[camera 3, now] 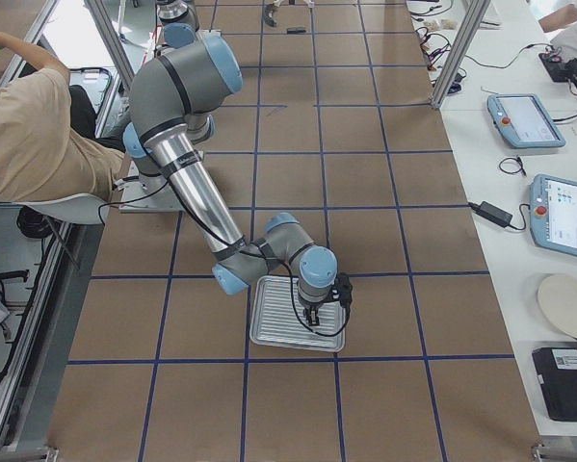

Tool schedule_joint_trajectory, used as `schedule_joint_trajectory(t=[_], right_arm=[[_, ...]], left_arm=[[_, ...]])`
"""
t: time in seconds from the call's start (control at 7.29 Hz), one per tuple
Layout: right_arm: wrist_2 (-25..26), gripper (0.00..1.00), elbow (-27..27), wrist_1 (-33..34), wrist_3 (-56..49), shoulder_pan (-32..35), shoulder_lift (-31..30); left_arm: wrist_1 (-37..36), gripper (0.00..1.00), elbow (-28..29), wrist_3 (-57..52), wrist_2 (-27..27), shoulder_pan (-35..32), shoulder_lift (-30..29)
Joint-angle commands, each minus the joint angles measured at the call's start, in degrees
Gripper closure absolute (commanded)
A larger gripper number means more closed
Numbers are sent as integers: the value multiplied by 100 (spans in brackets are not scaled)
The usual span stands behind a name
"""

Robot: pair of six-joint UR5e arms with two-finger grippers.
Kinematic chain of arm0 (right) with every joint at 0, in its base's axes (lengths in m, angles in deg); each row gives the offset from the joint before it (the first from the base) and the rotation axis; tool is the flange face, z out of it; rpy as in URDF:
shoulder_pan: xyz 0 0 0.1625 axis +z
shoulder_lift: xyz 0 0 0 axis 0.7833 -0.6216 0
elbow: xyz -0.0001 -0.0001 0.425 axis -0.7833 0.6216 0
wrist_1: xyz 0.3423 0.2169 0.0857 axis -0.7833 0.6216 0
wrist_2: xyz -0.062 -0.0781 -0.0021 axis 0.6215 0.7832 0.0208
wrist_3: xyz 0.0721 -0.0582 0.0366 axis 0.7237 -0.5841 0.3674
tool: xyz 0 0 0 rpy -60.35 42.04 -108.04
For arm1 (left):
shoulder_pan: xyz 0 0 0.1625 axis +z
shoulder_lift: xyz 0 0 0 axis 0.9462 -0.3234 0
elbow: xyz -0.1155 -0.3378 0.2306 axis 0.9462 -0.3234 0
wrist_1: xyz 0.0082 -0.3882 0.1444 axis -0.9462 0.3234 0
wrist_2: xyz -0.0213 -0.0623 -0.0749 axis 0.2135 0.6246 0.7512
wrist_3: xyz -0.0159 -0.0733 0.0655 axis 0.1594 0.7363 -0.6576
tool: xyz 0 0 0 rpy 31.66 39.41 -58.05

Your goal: Place bearing gear from tray to pile

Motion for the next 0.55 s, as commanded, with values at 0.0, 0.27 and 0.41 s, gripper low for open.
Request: schedule_joint_trajectory(t=[0.0,0.27,0.41], right_arm=[[48,59,-6,-16,-10,0,14],[345,87,-15,-34,-97,0,14],[469,97,-6,-43,-98,44,-21]], left_arm=[[-2,0,0,6,-77,-9,12],[-11,0,0,-3,-183,0,-84],[-54,0,0,6,-192,-9,-67]])
